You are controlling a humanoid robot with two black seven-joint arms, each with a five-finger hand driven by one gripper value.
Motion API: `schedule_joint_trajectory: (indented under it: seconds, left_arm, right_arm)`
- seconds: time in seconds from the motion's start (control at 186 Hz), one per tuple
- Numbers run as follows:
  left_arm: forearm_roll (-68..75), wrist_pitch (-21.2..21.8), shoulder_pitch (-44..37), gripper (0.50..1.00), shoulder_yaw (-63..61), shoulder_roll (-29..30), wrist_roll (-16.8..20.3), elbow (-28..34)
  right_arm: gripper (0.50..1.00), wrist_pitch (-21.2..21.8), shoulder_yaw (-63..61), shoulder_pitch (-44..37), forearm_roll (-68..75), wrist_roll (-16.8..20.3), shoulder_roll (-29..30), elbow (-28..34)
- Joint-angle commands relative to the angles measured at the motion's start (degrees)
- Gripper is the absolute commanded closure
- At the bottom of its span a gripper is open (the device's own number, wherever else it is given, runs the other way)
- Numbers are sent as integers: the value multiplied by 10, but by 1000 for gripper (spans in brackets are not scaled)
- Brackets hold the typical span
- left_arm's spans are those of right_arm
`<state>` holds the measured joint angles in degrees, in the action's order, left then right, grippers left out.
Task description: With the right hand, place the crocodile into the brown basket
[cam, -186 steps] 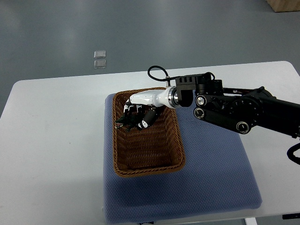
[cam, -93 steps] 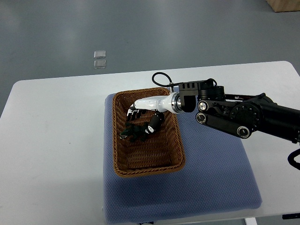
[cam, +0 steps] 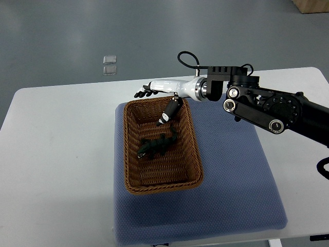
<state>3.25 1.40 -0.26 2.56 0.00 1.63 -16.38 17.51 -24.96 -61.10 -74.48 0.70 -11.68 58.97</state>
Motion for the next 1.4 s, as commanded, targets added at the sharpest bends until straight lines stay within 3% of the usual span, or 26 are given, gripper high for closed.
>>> schedule_joint_trajectory:
  seconds: [0.0,0.242,0.356,0.512,0.679,0.84,1.115,1.266,1.395]
  left_arm:
    - [0,0,0,500,0,0,-1,-1]
    - [0,0,0,500,0,0,-1,-1]
    - [0,0,0,500,0,0,-1,-1]
    - [0,0,0,500,0,0,-1,-1]
    - [0,0,0,500,0,0,-1,-1]
    - [0,1,0,500,0,0,-1,-1]
    - [0,1,0,500,0,0,-1,-1]
    - [0,1,0,500,0,0,-1,-2]
    - [0,1,0,500,0,0,0,-1]
  right_arm:
    - [607,-4,-50,11,56,0,-12,-1]
    - [607,-38,-264,93,252,-20,-3,-52]
    - [607,-59,-348,120,371,-42,32,-87]
    - [603,-99,-410,150,518,-81,42,-126]
    - [583,-93,-418,192,670,-121,43,-167]
    - [583,-71,-417,227,769,-118,42,-169]
    - [572,-49,-418,242,776,-112,42,-192]
    - [572,-48,-417,242,800,-60,43,-208]
    - [572,-47,-417,240,818,-54,41,-214]
